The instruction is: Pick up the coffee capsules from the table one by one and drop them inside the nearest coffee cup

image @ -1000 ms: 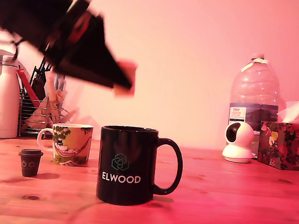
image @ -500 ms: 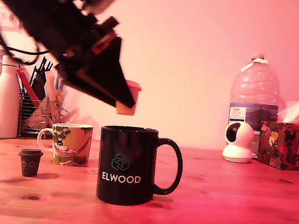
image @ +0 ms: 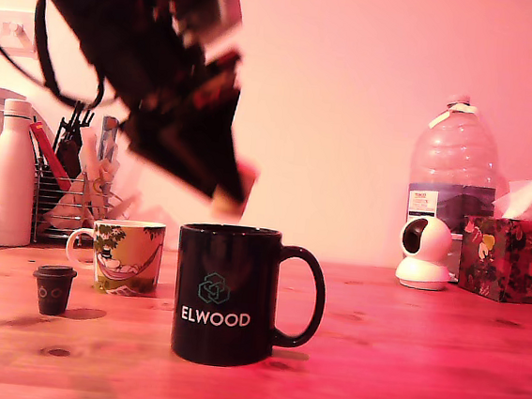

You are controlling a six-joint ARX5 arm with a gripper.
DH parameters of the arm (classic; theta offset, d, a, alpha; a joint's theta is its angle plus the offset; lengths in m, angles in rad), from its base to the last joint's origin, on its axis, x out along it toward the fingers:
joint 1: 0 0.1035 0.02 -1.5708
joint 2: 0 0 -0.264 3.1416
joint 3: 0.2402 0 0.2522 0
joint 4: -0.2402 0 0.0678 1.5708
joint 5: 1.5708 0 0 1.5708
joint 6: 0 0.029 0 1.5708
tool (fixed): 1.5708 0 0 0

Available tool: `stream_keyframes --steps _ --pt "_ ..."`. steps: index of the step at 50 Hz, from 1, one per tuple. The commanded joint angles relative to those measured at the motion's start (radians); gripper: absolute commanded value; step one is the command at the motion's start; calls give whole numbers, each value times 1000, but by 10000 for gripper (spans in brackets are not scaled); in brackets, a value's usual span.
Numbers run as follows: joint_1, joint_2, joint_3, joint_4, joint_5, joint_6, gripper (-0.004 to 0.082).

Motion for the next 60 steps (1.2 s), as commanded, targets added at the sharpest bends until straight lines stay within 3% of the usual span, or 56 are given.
stream_keyframes --steps 1,31,33,38,40,43,60 --pt "1 12 16 0 -11 13 223" --pt "1 12 16 -5 -20 13 231" --pt "1 12 16 0 -20 12 286" --pt "1 11 16 19 -31 20 575" --pt "0 11 16 24 -40 40 642" --pt "-6 11 16 35 -60 45 655" --pt "-12 -12 18 41 -70 45 636"
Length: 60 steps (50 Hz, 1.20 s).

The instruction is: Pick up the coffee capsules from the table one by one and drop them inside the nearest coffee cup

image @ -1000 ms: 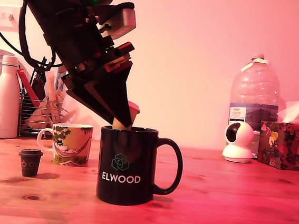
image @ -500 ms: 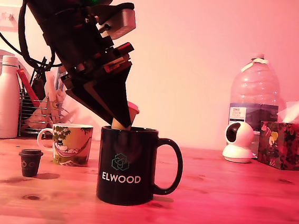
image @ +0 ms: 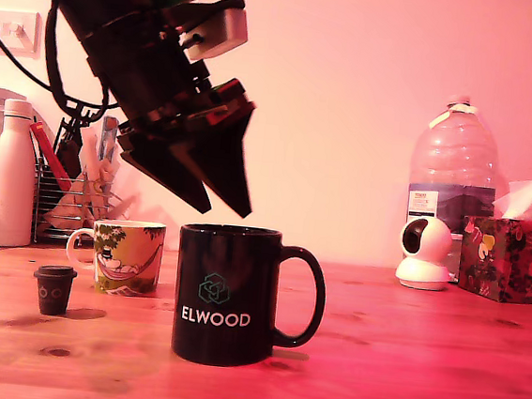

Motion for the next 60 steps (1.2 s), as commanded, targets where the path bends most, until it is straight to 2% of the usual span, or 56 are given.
stream_keyframes --steps 1,4,7,14,20,21,27,28,31,37,38,48,49,51,52,55,56,60 --pt "-5 -26 8 0 0 4 619" --pt "-5 -53 8 0 -1 4 539" --pt "-5 -87 8 0 -1 4 410" --pt "-4 -170 7 -72 0 1 -31" --pt "2 -212 -1 -112 -9 -8 -14" --pt "4 -218 -5 -113 -10 -29 -14" --pt "23 -253 -56 -94 -12 -40 -14" --pt "25 -259 -68 -89 -14 -57 -14" --pt "31 -279 -106 -71 -21 -64 -14" --pt "36 -330 -198 11 -39 -88 -14" --pt "38 -339 -214 28 -43 -109 -14" --pt "65 -426 -365 161 -75 -138 -14" --pt "69 -435 -380 175 -79 -155 -14" --pt "76 -449 -409 199 -85 -155 -14" --pt "79 -457 -424 214 -86 -169 -14" --pt "94 -476 -467 250 -89 -169 -14" --pt "100 -484 -483 262 -89 -187 -14" --pt "125 -509 -542 308 -89 -188 -14"
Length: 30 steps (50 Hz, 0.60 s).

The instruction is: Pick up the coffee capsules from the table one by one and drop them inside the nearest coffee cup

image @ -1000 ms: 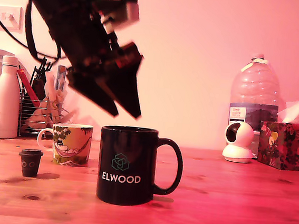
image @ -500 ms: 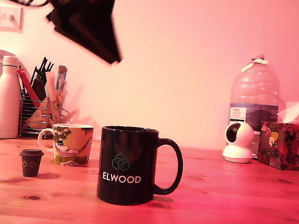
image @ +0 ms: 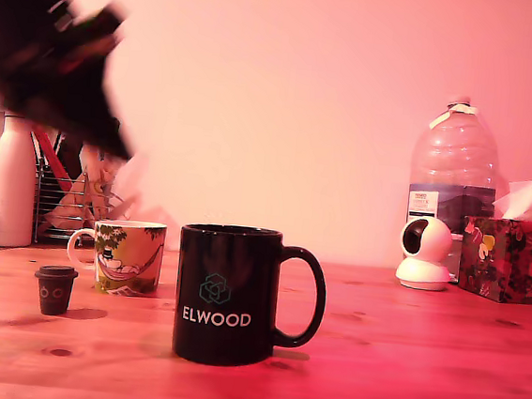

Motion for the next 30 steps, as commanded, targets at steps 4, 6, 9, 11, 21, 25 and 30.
stream_keyframes --steps 4,6,9,11,21,25,30 --pt "43 -40 -108 79 0 -16 -14" --pt "56 -53 -136 112 0 -29 -14" --pt "76 -73 -177 159 0 -29 -14" --pt "90 -88 -205 189 0 -43 -14" --pt "157 -151 -333 343 2 -82 -14" --pt "178 -171 -381 387 8 -84 -14" --pt "204 -187 -428 426 8 -84 -13"
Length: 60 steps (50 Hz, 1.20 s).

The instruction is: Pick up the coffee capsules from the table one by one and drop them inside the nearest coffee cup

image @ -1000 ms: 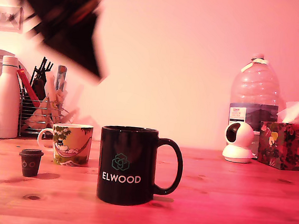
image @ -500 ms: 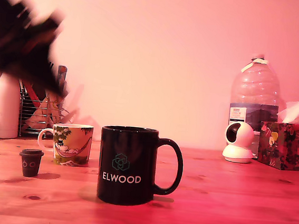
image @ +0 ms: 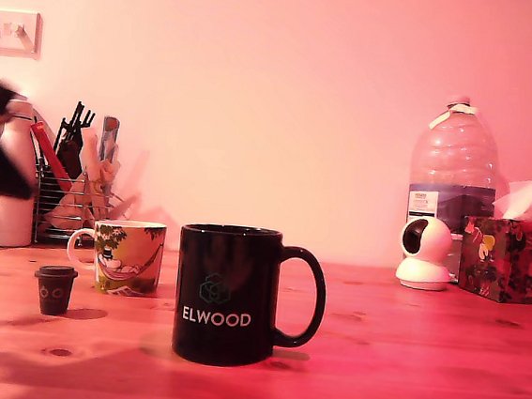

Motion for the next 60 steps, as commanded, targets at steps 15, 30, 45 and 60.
stream_keyframes --steps 15,30,45,60 --pt "33 -6 -72 57 7 -6 294" --pt "33 -5 -83 107 -3 0 780" --pt "33 74 -99 213 -2 3 780" --pt "66 219 -99 375 11 21 780"
